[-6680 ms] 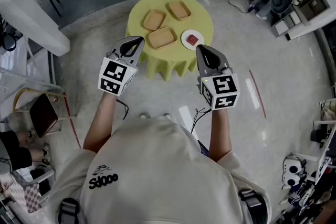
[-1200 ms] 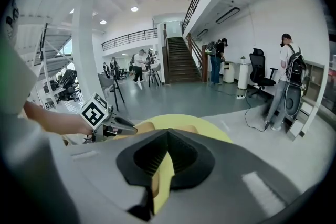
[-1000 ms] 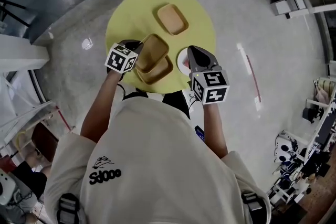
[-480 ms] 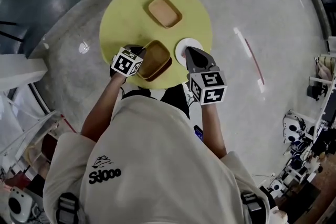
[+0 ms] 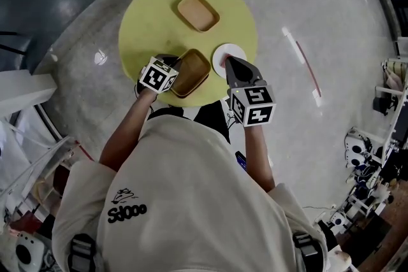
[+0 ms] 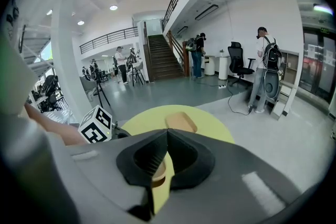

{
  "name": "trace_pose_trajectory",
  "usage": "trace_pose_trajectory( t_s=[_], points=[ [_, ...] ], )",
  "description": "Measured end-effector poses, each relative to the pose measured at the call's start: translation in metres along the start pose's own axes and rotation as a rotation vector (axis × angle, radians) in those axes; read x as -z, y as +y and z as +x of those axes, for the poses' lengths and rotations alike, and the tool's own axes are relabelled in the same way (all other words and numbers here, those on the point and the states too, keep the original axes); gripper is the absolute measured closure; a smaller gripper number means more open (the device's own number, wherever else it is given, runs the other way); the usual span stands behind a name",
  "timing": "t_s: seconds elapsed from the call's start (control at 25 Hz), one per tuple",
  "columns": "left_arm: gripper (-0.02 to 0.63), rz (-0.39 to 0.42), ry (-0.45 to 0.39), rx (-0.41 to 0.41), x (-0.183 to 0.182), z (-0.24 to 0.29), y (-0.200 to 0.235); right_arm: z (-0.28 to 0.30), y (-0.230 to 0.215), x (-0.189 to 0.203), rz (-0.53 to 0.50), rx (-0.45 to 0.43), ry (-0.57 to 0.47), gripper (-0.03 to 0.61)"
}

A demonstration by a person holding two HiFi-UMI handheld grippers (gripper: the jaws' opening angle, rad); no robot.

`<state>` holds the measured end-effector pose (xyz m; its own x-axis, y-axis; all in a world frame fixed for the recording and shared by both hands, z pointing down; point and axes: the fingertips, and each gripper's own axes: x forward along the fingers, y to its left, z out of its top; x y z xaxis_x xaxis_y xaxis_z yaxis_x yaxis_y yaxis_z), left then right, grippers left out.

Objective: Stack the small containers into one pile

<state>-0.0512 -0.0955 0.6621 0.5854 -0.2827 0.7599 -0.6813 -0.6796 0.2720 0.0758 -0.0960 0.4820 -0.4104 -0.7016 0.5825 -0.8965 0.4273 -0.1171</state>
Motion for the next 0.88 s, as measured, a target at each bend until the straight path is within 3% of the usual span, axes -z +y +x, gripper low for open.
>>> trace_pose_trajectory(
  t_s=[0.32,0.52,0.88],
  points=[
    [0.597,-0.008,0.009,0.038,0.0002,-0.001,0.0,0.0047,0.0058,-0.0026,-0.01,-0.013,0.007,0.568],
    [0.597,-0.077,0.063,0.147,0.0053,-0.0034,-0.0074,0.007,0.0072,-0.0026,-0.008,-0.014,0.012,0.568],
    [0.597,-0.057,0.099,0.149,0.0027,-0.0079,-0.0046,0.0055,0.0044,0.0011,0.005,-0.004,0.019,0.568]
  ],
)
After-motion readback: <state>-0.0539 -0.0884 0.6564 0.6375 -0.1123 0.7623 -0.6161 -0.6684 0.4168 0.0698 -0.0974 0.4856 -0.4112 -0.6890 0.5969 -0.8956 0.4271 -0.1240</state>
